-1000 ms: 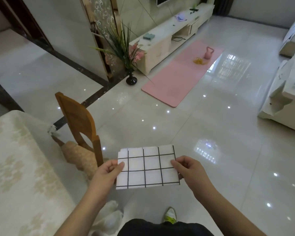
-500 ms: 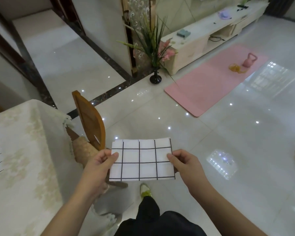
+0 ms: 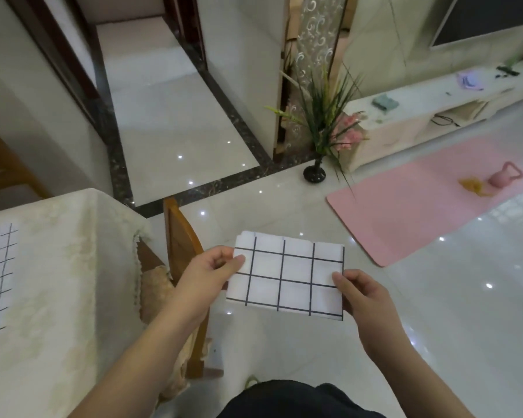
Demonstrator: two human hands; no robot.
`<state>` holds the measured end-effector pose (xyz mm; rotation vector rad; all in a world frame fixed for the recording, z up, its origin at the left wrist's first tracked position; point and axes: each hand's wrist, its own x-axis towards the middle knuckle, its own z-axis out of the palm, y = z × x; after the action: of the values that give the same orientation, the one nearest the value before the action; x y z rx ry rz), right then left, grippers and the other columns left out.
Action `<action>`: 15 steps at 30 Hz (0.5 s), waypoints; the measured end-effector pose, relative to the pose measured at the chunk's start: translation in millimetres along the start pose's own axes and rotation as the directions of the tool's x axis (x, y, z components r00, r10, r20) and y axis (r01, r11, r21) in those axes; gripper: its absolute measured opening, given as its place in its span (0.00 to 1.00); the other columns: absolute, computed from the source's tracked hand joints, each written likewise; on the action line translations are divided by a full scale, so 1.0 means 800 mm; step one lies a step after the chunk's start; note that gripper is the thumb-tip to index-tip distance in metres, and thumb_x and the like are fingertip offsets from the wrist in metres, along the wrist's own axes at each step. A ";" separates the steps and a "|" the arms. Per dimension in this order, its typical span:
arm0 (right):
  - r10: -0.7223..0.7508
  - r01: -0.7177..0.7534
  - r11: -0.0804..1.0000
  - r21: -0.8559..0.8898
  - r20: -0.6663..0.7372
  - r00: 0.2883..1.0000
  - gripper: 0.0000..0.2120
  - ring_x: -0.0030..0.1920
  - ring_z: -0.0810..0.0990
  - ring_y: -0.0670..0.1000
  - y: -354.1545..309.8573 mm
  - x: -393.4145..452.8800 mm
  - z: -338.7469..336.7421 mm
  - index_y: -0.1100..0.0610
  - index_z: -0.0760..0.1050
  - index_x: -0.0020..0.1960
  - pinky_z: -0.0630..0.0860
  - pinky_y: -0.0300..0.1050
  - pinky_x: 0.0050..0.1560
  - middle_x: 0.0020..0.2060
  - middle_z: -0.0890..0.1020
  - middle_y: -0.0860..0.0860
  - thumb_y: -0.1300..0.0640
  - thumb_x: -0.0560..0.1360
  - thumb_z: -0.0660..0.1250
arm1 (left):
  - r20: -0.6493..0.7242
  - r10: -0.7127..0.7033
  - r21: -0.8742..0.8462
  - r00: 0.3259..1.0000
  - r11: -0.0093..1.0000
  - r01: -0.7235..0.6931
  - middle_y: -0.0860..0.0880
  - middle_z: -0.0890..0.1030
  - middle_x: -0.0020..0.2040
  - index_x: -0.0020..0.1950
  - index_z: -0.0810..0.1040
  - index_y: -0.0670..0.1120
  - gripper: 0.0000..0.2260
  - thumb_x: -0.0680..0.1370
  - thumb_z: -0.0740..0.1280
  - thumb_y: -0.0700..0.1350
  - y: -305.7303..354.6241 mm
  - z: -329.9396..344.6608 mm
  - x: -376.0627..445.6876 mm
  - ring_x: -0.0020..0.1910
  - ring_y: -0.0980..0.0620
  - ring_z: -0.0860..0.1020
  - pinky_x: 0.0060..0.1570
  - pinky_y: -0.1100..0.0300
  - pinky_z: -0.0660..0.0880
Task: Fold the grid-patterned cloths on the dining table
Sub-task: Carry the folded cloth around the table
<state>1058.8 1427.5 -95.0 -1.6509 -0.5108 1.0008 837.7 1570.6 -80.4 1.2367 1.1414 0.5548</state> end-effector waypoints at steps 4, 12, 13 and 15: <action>0.011 -0.011 1.000 0.009 0.053 0.999 0.07 0.39 0.76 0.56 -0.017 0.064 0.003 0.58 0.80 0.41 0.77 0.57 0.49 0.37 0.79 0.59 0.56 0.75 0.70 | -0.043 0.008 -0.013 0.999 1.000 -0.009 0.41 0.82 0.45 0.48 0.82 0.47 0.06 0.76 0.70 0.49 0.019 0.008 0.051 0.48 0.39 0.81 0.55 0.41 0.77; -0.008 0.017 0.998 -0.059 0.160 0.987 0.09 0.41 0.77 0.58 -0.062 0.223 -0.022 0.56 0.80 0.43 0.77 0.63 0.54 0.43 0.77 0.69 0.51 0.75 0.70 | -0.142 -0.045 -0.079 0.989 0.996 0.034 0.50 0.82 0.36 0.48 0.80 0.41 0.04 0.78 0.67 0.41 0.059 0.064 0.165 0.35 0.54 0.81 0.35 0.64 0.77; -0.017 0.032 0.997 -0.075 0.185 0.983 0.10 0.41 0.77 0.60 -0.070 0.241 -0.025 0.56 0.79 0.43 0.77 0.64 0.53 0.44 0.77 0.69 0.49 0.74 0.70 | -0.152 -0.051 -0.093 0.987 0.995 0.037 0.50 0.82 0.36 0.48 0.80 0.40 0.04 0.79 0.66 0.41 0.067 0.070 0.175 0.35 0.54 0.81 0.35 0.64 0.77; -0.017 0.037 0.996 -0.081 0.229 0.973 0.10 0.41 0.77 0.62 -0.087 0.275 -0.029 0.56 0.79 0.43 0.77 0.65 0.53 0.44 0.77 0.69 0.48 0.73 0.70 | -0.177 -0.053 -0.090 0.983 0.995 0.037 0.51 0.82 0.34 0.47 0.80 0.43 0.04 0.79 0.66 0.42 0.082 0.078 0.193 0.35 0.55 0.81 0.36 0.64 0.77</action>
<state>1210.3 1602.4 -106.0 -1.6075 -0.7363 1.1693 968.0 1693.1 -81.5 1.1007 1.2792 0.6849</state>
